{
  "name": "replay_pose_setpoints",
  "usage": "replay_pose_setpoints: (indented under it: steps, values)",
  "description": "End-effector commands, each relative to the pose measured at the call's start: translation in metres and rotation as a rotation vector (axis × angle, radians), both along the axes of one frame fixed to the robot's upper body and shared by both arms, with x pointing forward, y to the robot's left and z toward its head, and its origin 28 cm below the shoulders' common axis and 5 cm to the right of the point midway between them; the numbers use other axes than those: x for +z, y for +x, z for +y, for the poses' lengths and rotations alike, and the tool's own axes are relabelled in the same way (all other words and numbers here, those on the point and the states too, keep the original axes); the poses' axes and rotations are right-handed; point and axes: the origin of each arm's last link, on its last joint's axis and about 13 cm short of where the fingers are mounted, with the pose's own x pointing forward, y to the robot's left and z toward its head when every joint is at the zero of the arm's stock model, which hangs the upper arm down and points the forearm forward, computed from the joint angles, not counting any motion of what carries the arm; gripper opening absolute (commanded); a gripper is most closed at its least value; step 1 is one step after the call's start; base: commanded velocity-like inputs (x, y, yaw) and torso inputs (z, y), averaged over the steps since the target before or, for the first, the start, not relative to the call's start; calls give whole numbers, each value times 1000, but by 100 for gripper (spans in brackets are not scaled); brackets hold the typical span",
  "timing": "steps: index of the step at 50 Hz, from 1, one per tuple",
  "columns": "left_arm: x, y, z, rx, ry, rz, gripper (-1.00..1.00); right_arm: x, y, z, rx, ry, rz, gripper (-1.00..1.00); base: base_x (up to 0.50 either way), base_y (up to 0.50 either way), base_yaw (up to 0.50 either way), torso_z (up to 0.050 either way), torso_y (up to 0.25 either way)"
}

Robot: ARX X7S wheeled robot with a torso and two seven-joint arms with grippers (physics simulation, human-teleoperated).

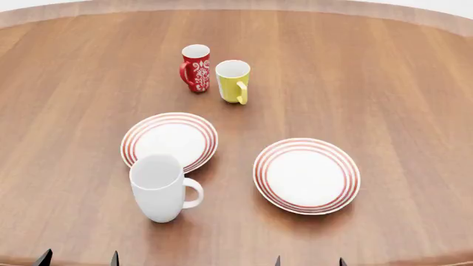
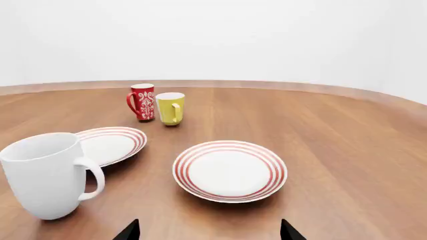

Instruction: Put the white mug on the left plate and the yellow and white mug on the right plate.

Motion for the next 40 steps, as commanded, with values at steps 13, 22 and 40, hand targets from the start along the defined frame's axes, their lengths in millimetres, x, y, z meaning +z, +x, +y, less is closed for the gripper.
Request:
replay_pose_setpoints:
  steps: [13,22,40]
  values:
    - [3,8,-9,19,29,-29,100,2,7,-4,5,-20,18,100,0,0,154,0,0]
    - [3,17,-12,35,16,-36,100,-1,17,-9,6,-25,20,100,0,0,500,0,0]
    - [4,11,-11,40,17,-46,100,-7,15,-4,25,-76,33,100,0,0,500,0,0]
